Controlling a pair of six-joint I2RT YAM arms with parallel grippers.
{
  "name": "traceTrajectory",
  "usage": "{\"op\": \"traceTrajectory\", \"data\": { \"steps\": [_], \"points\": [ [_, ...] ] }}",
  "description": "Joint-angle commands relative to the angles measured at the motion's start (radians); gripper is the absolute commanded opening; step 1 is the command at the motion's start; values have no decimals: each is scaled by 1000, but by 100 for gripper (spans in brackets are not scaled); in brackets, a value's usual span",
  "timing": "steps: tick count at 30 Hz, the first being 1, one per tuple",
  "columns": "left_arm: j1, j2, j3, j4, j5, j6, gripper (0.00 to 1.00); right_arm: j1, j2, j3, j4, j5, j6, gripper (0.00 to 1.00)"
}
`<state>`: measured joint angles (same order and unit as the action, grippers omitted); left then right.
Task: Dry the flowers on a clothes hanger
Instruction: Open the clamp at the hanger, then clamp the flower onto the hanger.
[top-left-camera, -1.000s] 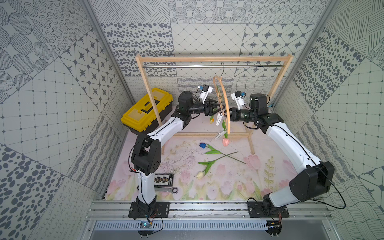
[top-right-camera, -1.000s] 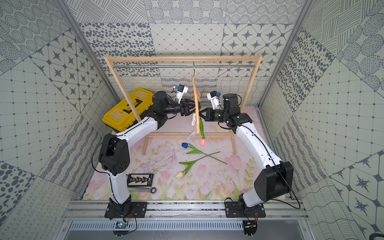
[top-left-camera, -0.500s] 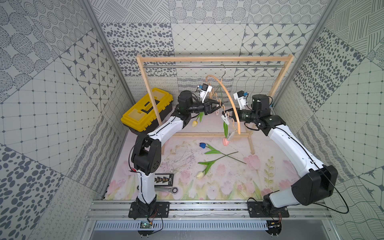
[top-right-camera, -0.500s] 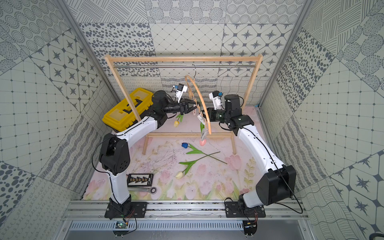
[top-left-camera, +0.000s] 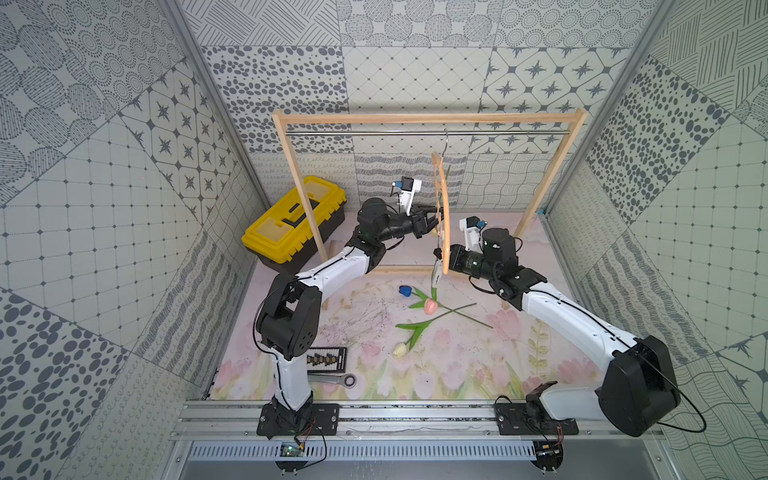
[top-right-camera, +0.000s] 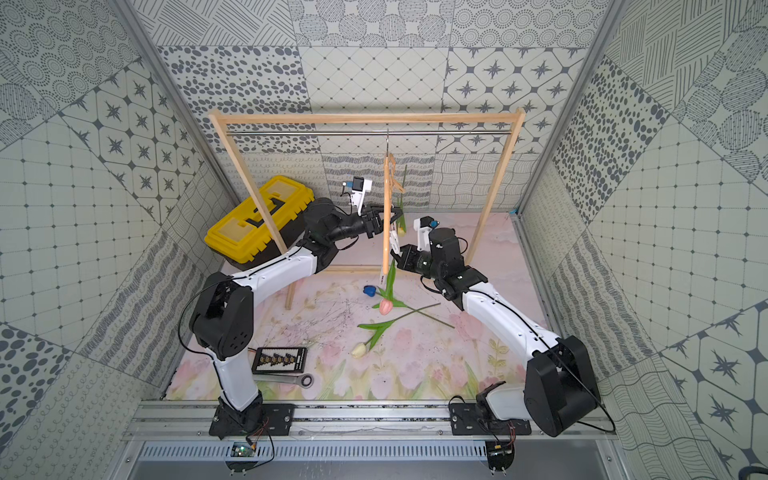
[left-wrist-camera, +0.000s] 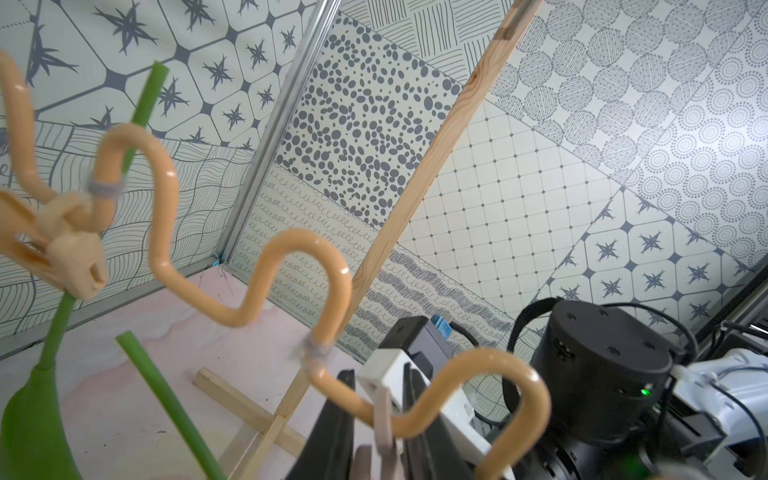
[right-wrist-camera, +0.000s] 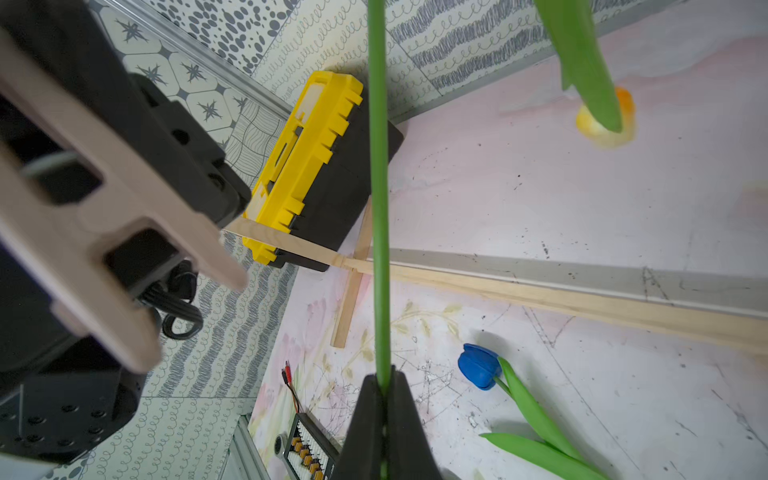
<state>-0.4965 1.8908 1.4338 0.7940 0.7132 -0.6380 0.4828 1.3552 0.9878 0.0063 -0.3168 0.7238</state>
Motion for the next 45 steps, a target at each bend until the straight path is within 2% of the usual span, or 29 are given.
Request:
{"op": "traceTrajectory", "data": {
  "steps": [1, 5, 10, 15, 31, 43, 45],
  "points": [
    [-23, -12, -75, 151, -221, -69, 8, 14, -41, -25, 189, 133, 61, 0],
    [-30, -12, -98, 192, -243, -86, 7, 16, -94, -88, 243, 250, 98, 0],
    [-35, -14, -95, 201, -249, -94, 6, 26, -125, -115, 294, 287, 92, 0],
    [-42, -8, -96, 217, -249, -107, 6, 35, -99, -94, 357, 203, 70, 0],
    [-42, 1, -88, 223, -225, -114, 4, 62, -52, -43, 346, 53, 16, 0],
    [-45, -2, -96, 234, -223, -116, 2, 68, -67, -35, 345, 66, -7, 0],
    [-45, -2, -93, 236, -216, -124, 6, 68, -63, -23, 327, 63, -17, 0]
  ]
}}
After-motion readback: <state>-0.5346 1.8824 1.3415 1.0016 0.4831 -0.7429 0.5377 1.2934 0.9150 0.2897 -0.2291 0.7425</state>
